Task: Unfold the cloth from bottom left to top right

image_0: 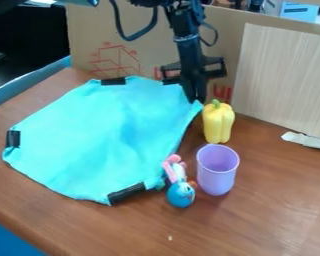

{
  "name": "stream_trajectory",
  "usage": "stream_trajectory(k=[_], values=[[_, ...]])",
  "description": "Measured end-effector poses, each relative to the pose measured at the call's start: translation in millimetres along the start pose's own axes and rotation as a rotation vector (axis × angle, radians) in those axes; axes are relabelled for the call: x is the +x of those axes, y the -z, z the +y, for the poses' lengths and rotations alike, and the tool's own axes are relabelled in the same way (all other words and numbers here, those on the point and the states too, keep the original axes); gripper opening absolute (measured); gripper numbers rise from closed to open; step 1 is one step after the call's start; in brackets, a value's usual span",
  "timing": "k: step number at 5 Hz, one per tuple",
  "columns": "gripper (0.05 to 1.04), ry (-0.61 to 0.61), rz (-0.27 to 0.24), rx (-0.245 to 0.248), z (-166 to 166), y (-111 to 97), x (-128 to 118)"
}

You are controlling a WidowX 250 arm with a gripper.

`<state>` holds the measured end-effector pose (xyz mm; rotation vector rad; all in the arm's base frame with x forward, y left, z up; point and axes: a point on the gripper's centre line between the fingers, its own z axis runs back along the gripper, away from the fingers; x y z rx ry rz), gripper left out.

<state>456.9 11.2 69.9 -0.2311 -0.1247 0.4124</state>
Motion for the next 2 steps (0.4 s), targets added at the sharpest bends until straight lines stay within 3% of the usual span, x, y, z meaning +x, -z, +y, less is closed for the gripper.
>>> stream_trajectory(k=[1, 2], values=[[0.475, 0.0, -0.01, 0.007, -1.1, 1.2, 0.5], [0.785, 0.019, 0.028, 0.008, -0.2, 3.9, -7.9]])
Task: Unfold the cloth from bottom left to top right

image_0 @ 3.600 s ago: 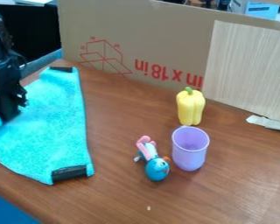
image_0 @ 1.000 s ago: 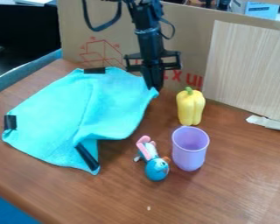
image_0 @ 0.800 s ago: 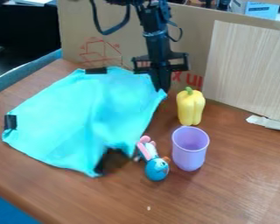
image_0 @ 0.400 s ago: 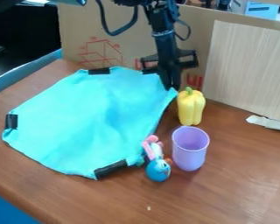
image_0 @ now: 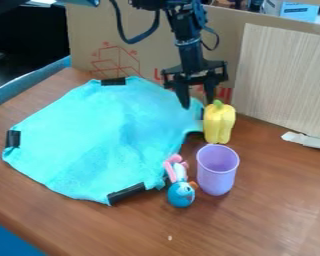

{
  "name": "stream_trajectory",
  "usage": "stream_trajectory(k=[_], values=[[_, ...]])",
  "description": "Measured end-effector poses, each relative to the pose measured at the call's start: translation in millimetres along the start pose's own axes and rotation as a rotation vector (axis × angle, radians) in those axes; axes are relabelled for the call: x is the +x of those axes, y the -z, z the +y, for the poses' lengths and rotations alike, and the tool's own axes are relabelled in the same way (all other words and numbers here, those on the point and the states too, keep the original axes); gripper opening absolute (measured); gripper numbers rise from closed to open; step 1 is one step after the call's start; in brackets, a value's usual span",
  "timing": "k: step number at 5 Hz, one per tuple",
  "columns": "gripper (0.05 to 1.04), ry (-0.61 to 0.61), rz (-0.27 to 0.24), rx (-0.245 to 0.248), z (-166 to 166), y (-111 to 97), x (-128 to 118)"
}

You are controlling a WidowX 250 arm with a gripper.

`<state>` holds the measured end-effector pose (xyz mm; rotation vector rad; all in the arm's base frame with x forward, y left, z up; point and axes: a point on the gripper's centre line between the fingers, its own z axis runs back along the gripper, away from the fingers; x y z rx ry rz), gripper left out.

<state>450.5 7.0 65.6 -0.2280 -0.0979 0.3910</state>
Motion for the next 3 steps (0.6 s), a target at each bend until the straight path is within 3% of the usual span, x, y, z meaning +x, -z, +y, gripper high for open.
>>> stream_trajectory(k=[1, 2, 3], values=[[0.995, 0.035, -0.008, -0.028, -5.6, -21.8, -6.5], [1.001, 0.105, -0.033, -0.059, 4.5, -63.3, -13.6], [0.999, 0.218, 0.012, 0.027, 40.0, -102.7, -25.9]])
